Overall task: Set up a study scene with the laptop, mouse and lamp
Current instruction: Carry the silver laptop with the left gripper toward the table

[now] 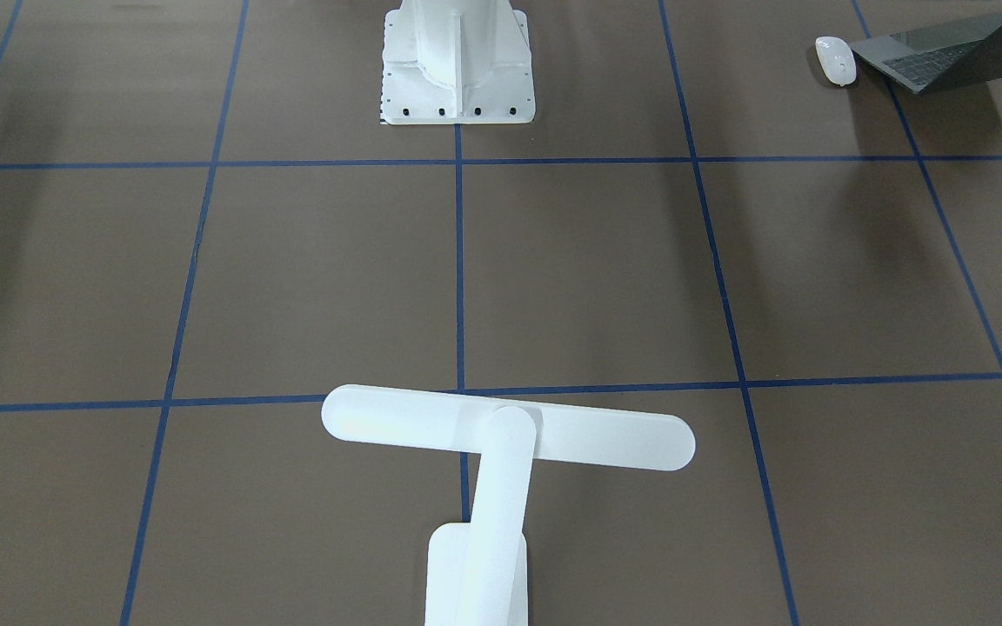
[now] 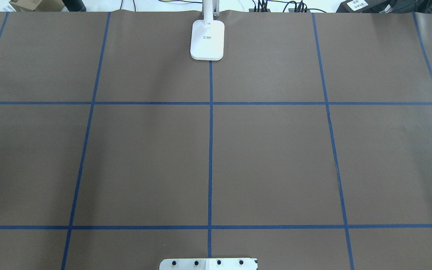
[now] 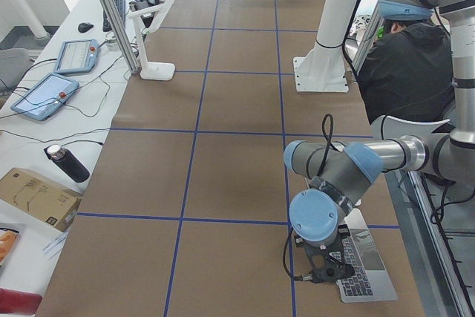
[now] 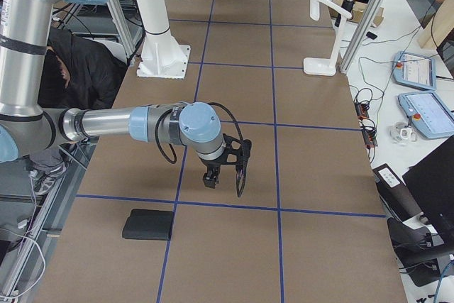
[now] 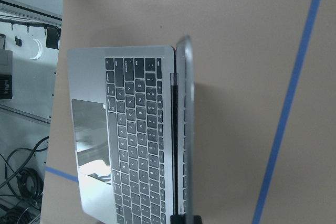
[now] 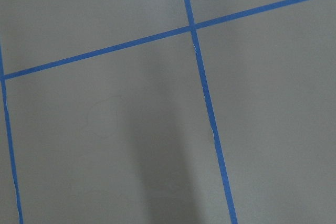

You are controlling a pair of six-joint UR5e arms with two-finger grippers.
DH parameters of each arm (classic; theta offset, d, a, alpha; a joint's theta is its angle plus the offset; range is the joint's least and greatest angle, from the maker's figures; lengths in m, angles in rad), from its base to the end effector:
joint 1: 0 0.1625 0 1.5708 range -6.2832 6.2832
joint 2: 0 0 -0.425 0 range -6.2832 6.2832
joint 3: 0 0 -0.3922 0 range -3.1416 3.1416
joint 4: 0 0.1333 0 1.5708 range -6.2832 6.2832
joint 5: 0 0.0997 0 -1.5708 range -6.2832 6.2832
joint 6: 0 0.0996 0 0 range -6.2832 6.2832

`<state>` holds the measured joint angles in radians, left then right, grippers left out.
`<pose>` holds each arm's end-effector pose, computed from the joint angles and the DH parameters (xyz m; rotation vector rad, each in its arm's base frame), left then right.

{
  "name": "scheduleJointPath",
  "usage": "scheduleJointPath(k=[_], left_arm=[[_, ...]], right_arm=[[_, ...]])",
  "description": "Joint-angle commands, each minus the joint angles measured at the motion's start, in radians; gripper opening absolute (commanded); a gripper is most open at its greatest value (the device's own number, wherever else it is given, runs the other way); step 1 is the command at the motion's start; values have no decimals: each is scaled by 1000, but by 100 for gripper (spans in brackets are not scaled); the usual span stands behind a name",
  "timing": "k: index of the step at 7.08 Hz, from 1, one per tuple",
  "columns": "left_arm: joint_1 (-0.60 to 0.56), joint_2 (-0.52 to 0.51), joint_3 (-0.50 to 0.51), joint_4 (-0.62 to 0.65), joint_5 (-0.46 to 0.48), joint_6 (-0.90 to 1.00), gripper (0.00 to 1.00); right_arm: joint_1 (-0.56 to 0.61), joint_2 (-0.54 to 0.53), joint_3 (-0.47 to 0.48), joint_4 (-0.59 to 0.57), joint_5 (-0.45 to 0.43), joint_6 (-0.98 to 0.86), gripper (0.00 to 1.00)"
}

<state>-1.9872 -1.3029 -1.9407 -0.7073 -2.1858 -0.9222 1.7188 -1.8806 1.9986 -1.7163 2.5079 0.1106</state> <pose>-0.1881 -0.2379 0.6601 -0.9486 0.4211 -1.4627 0.1052 -0.3462 0.5828 -0.0080 -0.9401 0.2522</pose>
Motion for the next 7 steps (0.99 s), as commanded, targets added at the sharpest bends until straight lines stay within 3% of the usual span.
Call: scheduleJointPath(k=[1, 3, 5, 6, 7], left_arm=[[1, -167, -41, 174, 1, 3, 0], [5, -344, -89, 345, 4, 2, 0], [16, -479, -112, 361, 62, -12, 0], [28, -524, -127, 365, 43, -10, 0], [119, -586, -157, 388, -21, -15, 0]], right_arm=[[1, -8, 0, 0, 0, 1, 99], [2, -17, 0, 0, -1, 1, 99], [31, -40, 6, 0, -3, 3, 99], [33, -46, -1, 1, -10, 0, 99], [33, -52, -3, 1, -15, 0, 99]])
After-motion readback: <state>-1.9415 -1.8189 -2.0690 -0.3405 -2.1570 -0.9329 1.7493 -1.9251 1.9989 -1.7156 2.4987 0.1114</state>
